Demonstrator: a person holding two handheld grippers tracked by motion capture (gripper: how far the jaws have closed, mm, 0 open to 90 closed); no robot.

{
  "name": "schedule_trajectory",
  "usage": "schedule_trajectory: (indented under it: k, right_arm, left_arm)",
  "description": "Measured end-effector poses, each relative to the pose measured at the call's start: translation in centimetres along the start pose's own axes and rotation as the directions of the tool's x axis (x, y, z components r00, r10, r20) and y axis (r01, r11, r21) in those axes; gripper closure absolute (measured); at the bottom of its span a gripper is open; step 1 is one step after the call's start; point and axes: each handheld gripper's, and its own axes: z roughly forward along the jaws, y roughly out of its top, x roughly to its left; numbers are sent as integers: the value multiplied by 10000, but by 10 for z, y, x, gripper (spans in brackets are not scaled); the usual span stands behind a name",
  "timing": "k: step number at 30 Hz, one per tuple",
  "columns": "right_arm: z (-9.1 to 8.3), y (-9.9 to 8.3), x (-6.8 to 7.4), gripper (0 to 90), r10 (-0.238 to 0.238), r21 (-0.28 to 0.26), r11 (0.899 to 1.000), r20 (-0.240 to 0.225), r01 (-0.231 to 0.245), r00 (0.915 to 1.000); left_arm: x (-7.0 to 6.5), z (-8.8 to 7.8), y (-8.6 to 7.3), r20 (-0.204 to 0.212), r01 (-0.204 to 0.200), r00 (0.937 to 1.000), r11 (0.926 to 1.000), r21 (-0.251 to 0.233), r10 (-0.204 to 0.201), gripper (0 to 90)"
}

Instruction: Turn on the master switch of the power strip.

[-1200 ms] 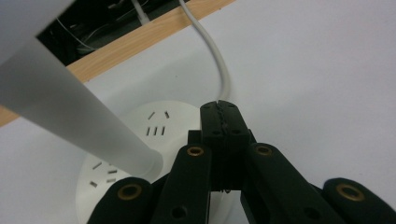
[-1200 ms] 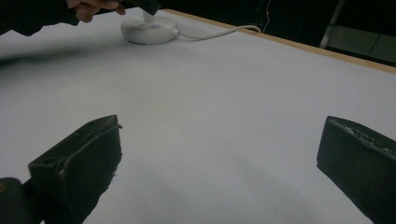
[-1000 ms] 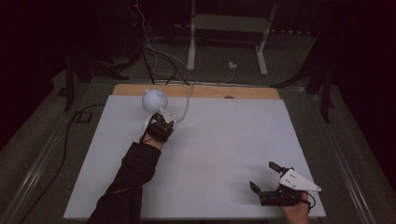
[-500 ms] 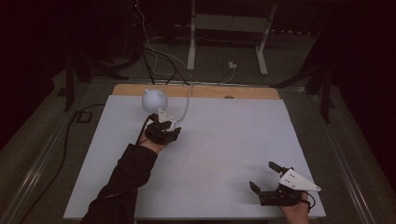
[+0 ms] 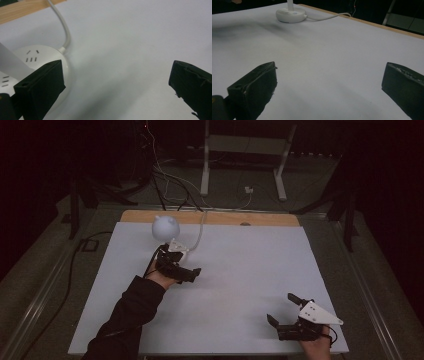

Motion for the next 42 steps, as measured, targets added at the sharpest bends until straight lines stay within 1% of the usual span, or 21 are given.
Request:
schedule_trajectory:
  k: [2,4,7,10,12,15,18,22,23,24,26,27,28,30,33,36,42]
  right_arm:
    - [0,0,0,0,-1,5,10000,4,1,10000]
    - [0,0,0,0,-4,4,10000,-1,4,10000]
    - [0,0,0,0,-12,7,10000,-4,12,10000]
    - [0,0,1,0,-49,11,10000,3,49,10000]
    - [0,1,1,0,-55,9,10000,5,55,10000]
    - [0,0,1,0,-71,19,10000,-6,71,10000]
    - [1,0,1,0,-82,27,10000,-8,82,10000]
    - [0,0,2,0,-83,24,10000,-3,83,10000]
    - [1,0,2,0,-83,33,10000,0,83,10000]
    - [1,0,2,0,-84,34,10000,-4,84,10000]
    - [1,1,2,0,-90,39,10000,-8,90,10000]
    - [1,1,2,0,-104,33,9999,-8,104,9999]
    - [1,1,3,0,-112,28,9999,-7,112,9999]
    - [1,1,3,0,-101,20,9999,-16,101,9999]
    - [1,1,3,0,-100,29,9999,-15,100,9999]
    - [1,1,3,0,-107,29,9999,-24,107,9999]
    - [1,1,3,0,-96,37,9999,-33,96,9999]
  left_arm:
    - [0,-4,1,79,-65,9999,10000,-4,65,2]
    - [0,-7,0,334,-41,9994,10000,-89,44,2]
    - [0,-11,0,547,-236,9982,9997,-48,239,2]
    - [0,-17,-2,930,-416,9948,9991,-129,426,2]
    - [-1,-20,-4,1082,-484,9929,9987,-181,501,2]
    - [-2,-25,-6,1241,-629,9901,9978,-216,651,2]
    - [-3,-31,-10,1303,-807,9879,9964,-263,835,3]
    - [-3,-39,-16,1538,-1010,9824,9940,-416,1062,3]
    - [-3,-40,-18,1602,-1000,9814,9940,-441,1058,3]
    - [-3,-42,-20,1585,-1040,9812,9936,-438,1097,3]
    - [-4,-45,-23,1685,-1094,9789,9929,-472,1159,3]
    - [-4,-46,-25,1639,-1140,9791,9923,-479,1204,2]
    - [-5,-47,-27,1720,-1187,9771,9917,-499,1256,2]
    - [-6,-50,-32,1722,-1246,9762,9907,-540,1322,2]
    - [-6,-54,-39,1793,-1208,9752,9908,-612,1300,3]
    - [-8,-55,-47,1852,-1271,9736,9909,-444,1332,3]
    - [-10,-59,-63,1788,-1456,9726,9889,-307,1488,2]
